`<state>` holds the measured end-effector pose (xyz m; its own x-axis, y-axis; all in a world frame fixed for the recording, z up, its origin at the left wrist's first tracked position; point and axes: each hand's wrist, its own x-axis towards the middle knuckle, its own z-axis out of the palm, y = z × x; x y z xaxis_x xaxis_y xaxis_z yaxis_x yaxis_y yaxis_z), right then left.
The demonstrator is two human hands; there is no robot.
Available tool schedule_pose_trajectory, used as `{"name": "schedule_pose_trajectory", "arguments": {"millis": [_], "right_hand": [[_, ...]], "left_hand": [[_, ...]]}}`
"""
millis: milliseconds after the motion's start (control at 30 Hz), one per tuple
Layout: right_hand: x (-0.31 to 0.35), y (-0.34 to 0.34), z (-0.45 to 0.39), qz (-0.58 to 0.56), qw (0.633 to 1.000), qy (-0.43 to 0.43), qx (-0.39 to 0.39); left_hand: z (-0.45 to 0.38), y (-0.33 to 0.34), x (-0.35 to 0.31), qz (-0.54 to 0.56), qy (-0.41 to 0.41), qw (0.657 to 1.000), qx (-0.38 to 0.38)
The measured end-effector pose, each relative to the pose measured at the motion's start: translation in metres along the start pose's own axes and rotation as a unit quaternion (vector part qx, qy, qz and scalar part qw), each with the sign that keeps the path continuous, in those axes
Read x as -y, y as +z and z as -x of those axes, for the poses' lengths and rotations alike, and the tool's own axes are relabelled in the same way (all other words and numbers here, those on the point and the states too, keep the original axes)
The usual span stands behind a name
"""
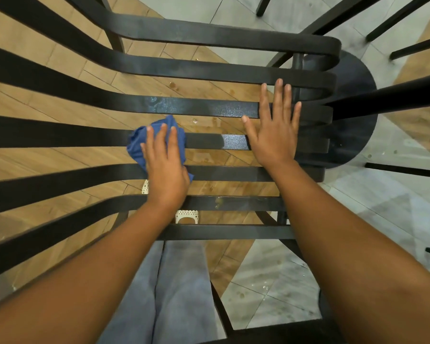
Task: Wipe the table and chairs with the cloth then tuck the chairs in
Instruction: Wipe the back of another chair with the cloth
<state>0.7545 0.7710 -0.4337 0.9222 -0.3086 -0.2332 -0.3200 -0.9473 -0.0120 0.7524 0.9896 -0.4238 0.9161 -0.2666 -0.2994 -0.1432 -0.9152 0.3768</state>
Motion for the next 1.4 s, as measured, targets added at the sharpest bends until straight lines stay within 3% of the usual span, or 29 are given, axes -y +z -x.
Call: {"name": "schedule_pose_trajectory", "arguments": {"millis": [133, 200, 367, 467, 567, 700, 867, 1000, 1200, 1333, 1400], "right_hand": [[0.0, 0.001, 0.001, 0.005, 1.0, -0.001, -0.008], [-0.001, 0.0, 0.0, 0.008, 1.0, -0.006, -0.006], [-0.011, -0.004, 0.007, -0.051, 0.995, -0.083, 0.005], [-0.015, -0.002, 0.02, -0.1, 0.989, -0.106, -0.025], [-0.018, -0.002, 0.024, -0.059, 0.986, -0.154, -0.003], [-0.02, -0.001, 0.018, -0.044, 0.979, -0.195, 0.042], [-0.02, 0.001, 0.015, -0.068, 0.978, -0.196, 0.02], [-0.018, -0.002, 0.014, -0.082, 0.977, -0.193, 0.035], [-0.019, -0.002, 0.013, -0.074, 0.979, -0.185, 0.043], [-0.019, 0.001, 0.012, -0.069, 0.978, -0.191, 0.042], [-0.02, 0.001, 0.012, -0.058, 0.978, -0.198, 0.04]], "left_hand": [[0.022, 0.041, -0.068, -0.08, 0.142, 0.987, -0.001], [0.026, 0.049, -0.091, -0.072, 0.149, 0.986, -0.004], [0.022, 0.032, -0.044, -0.07, 0.229, 0.97, 0.04], [0.02, 0.014, 0.008, -0.066, 0.197, 0.977, 0.039], [0.016, 0.002, 0.035, -0.068, 0.175, 0.98, 0.068], [0.013, 0.013, 0.012, -0.102, 0.176, 0.978, 0.039], [0.012, 0.039, -0.056, -0.139, 0.24, 0.96, 0.036], [0.009, 0.031, -0.03, -0.094, 0.269, 0.958, 0.024], [0.009, -0.006, 0.053, -0.094, 0.149, 0.982, 0.062], [0.02, 0.004, 0.048, -0.081, 0.106, 0.991, 0.02], [0.027, 0.023, 0.03, -0.101, 0.14, 0.985, 0.001]]}}
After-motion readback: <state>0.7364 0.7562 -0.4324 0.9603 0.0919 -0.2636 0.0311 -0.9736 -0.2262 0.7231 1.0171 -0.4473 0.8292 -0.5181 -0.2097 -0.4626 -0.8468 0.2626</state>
